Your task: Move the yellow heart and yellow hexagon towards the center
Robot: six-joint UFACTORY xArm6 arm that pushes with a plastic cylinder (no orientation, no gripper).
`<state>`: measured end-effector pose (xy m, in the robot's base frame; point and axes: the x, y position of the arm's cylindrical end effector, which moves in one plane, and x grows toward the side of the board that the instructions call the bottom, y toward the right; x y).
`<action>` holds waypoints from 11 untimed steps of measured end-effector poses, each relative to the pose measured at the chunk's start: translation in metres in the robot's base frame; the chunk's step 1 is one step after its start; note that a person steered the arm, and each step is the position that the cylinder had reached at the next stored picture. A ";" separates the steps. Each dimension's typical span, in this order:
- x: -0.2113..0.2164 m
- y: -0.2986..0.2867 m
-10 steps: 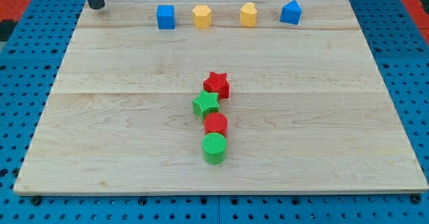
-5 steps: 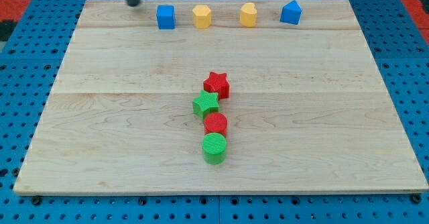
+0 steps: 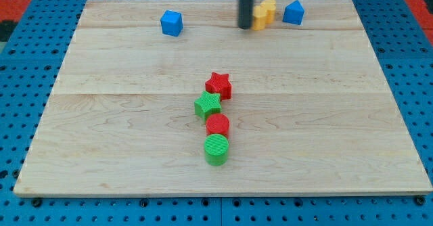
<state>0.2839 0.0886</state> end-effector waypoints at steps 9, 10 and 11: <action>0.021 0.009; -0.016 0.035; -0.043 -0.035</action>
